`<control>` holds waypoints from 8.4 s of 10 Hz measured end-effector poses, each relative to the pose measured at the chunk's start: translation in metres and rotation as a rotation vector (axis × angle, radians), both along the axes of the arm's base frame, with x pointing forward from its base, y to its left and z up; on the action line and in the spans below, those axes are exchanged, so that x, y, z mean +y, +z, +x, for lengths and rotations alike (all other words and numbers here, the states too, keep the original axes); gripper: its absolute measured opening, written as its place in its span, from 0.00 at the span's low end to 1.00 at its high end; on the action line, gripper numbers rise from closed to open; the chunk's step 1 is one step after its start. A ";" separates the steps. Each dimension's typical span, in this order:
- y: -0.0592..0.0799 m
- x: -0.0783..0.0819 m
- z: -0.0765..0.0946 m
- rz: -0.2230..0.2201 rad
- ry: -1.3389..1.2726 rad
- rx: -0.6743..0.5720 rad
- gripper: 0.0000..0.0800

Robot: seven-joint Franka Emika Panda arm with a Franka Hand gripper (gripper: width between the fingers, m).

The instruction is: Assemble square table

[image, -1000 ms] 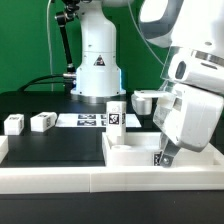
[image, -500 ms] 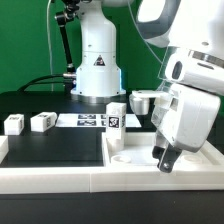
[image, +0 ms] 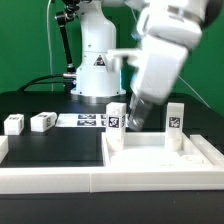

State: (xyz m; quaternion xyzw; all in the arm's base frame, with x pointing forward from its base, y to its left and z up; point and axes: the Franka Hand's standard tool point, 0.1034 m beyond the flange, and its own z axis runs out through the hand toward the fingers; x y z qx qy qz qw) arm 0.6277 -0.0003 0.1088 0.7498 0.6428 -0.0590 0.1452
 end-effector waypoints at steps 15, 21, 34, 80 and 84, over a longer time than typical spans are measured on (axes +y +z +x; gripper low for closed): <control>-0.003 -0.092 -0.072 0.079 -0.830 -0.108 0.81; -0.012 -0.132 -0.116 0.179 -1.158 -0.056 0.81; -0.044 -0.155 -0.176 0.185 -1.379 -0.051 0.81; -0.095 -0.154 -0.272 -0.265 -1.754 0.682 0.81; -0.097 -0.154 -0.271 -0.265 -1.753 0.677 0.36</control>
Offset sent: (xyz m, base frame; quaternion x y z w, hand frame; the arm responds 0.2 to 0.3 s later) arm -0.0487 -0.0355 0.0017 0.0086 0.0149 0.0676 0.9976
